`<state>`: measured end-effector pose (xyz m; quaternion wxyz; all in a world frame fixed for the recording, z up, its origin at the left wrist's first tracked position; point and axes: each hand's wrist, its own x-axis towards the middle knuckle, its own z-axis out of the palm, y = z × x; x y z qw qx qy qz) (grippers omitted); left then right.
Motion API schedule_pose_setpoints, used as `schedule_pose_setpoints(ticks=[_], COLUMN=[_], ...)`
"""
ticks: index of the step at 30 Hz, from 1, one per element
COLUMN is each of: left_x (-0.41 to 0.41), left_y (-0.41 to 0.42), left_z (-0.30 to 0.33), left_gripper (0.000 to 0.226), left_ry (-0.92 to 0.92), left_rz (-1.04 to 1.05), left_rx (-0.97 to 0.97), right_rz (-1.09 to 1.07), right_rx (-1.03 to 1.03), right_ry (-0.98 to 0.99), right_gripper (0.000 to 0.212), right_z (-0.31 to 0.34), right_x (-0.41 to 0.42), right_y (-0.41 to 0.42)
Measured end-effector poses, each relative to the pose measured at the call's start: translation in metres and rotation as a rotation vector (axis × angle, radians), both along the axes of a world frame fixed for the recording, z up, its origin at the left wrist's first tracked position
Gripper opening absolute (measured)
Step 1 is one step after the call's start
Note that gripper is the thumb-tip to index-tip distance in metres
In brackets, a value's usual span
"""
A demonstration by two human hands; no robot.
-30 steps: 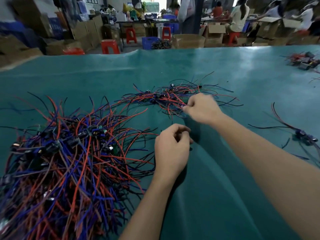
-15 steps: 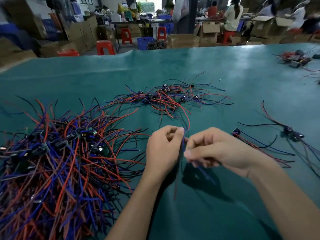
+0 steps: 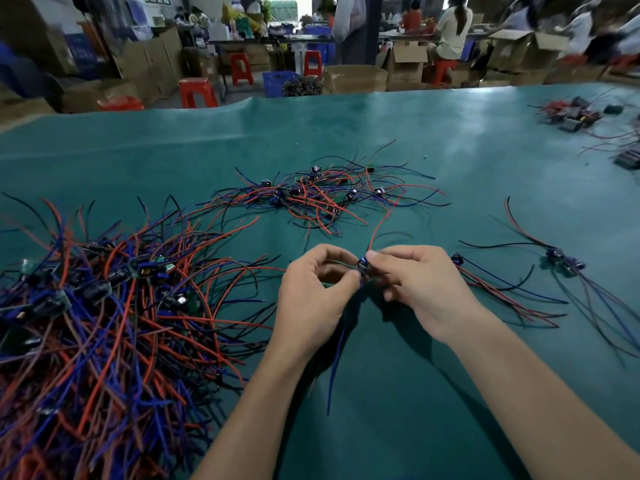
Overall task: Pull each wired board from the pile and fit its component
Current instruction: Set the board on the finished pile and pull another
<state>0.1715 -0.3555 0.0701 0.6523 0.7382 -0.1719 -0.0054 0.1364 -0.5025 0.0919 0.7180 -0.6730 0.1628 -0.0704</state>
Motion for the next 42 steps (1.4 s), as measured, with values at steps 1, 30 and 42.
schedule_pose_setpoints(ticks=[1, 30, 42], left_x=[0.0, 0.001, -0.001], left_y=[0.0, -0.002, -0.001], left_z=[0.001, -0.001, 0.002], left_gripper=[0.018, 0.02, 0.017], left_ry=[0.011, 0.038, -0.005], left_rz=[-0.012, 0.114, -0.061], left_rx=[0.001, -0.126, 0.013], right_rz=[0.015, -0.351, -0.206], right_rx=[0.072, -0.026, -0.762], right_ry=[-0.009, -0.175, -0.568], right_gripper=[0.006, 0.024, 0.041], right_z=[0.002, 0.013, 0.079], right_x=[-0.001, -0.011, 0.003], right_y=[-0.001, -0.032, 0.013])
